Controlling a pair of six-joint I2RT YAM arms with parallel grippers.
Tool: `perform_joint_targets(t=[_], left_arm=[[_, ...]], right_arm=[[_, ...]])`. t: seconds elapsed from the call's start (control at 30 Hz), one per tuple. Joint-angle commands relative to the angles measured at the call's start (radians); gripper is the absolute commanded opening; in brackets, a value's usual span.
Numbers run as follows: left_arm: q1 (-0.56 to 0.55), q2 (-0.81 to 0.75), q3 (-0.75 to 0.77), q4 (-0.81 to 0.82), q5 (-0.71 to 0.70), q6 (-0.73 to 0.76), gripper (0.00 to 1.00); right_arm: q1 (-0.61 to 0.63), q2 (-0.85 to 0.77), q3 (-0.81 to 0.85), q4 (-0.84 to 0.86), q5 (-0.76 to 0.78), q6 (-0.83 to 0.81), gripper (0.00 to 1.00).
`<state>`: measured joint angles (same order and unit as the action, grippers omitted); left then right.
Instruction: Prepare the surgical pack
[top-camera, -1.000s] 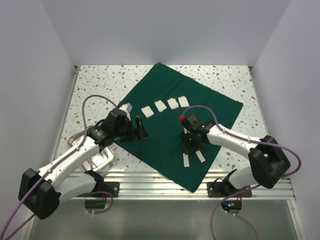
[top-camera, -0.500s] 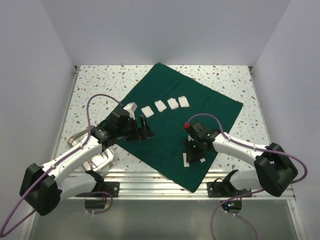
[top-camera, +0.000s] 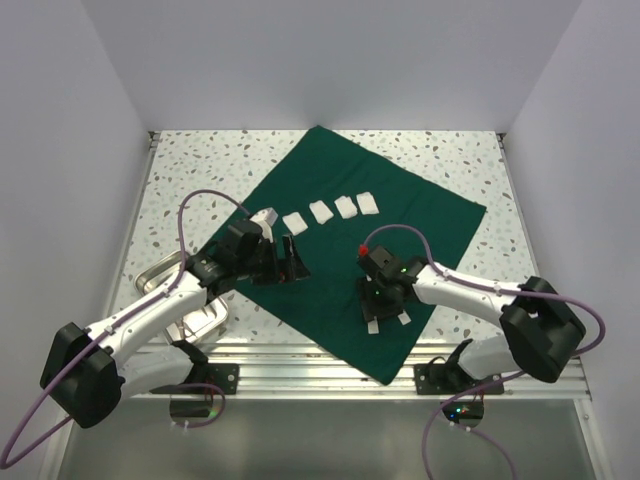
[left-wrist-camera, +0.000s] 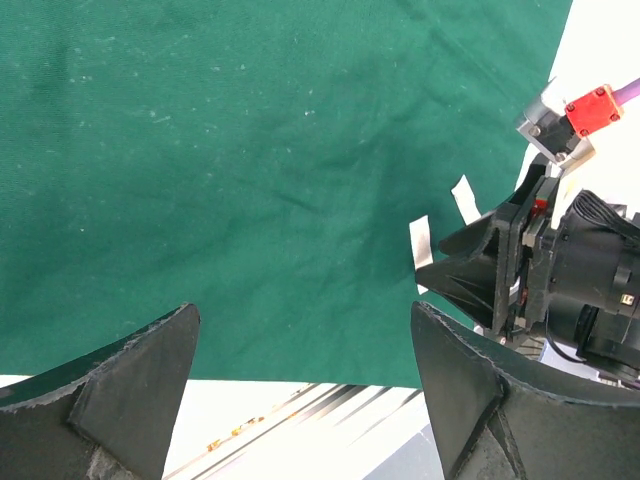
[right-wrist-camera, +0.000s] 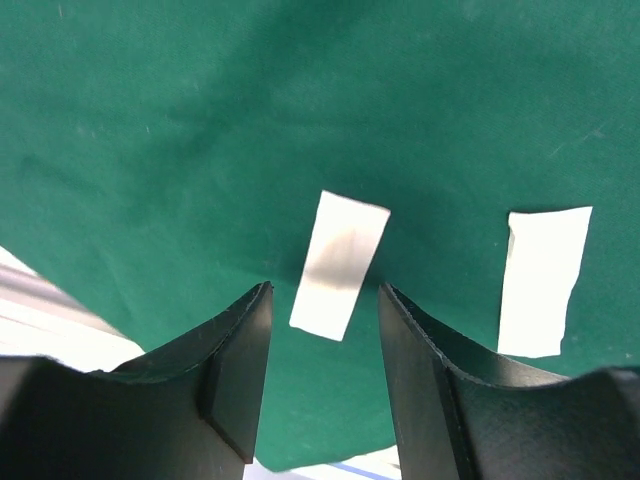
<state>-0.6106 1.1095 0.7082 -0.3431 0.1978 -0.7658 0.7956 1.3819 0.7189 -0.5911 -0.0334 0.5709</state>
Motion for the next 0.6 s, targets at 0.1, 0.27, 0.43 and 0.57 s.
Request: perform_joint_targets(t=[0.1, 0.27, 0.43, 0.57], left_arm=[[-0.006, -0.007, 0.001, 0.03, 0.008, 0.025, 0.9], [-0.008, -0.016, 0.0, 0.024, 0.003, 0.033, 0.9], [-0.008, -0.019, -0.004, 0.021, 0.006, 0.04, 0.9], [-0.008, -0.02, -0.006, 0.019, 0.005, 0.042, 0.9]], right_arm=[[0.036, 0.051, 0.062, -0.035, 0.15, 0.078, 0.5], [0.059, 0.072, 0.062, -0.033, 0.178, 0.101, 0.46], [0.079, 0.085, 0.068, -0.03, 0.2, 0.122, 0.44], [0.1, 0.098, 0.085, -0.05, 0.228, 0.145, 0.41]])
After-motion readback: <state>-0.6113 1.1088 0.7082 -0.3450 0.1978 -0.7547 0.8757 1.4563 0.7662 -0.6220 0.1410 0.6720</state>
